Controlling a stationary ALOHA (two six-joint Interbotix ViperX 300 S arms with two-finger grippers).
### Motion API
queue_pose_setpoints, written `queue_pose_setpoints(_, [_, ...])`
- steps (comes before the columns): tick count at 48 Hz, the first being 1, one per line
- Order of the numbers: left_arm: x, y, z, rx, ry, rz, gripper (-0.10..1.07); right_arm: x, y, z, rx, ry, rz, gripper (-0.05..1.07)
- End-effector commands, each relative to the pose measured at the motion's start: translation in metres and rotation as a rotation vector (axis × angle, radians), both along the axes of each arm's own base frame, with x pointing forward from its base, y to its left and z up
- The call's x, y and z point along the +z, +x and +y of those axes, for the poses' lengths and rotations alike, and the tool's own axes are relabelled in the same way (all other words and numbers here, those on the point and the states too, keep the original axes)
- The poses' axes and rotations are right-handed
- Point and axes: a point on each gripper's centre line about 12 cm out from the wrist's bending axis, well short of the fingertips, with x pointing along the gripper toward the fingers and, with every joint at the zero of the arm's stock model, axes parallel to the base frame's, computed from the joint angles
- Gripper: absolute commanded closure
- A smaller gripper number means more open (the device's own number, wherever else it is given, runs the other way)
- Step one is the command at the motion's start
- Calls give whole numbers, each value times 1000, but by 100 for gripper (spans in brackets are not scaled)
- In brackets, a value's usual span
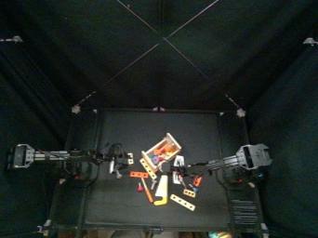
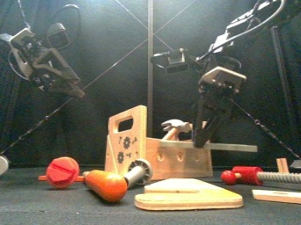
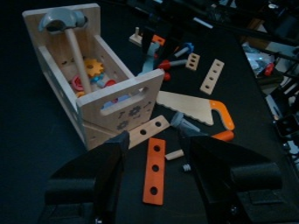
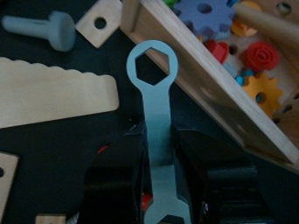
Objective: Place wrench into toolbox
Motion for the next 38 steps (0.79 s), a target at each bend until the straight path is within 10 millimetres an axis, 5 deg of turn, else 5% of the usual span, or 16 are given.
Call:
queue_pose_setpoints(1, [6, 2, 0, -1, -5, -21, 12, 32, 5, 4, 19, -4, -87, 50])
queue_pose_setpoints(13, [11, 0, -1, -6, 5, -41, 12, 54, 7, -4, 62, -88, -152, 50])
queue_pose_setpoints(38, [9, -4, -2, -4, 4, -42, 12, 55, 36, -72, 47, -329, -133, 50])
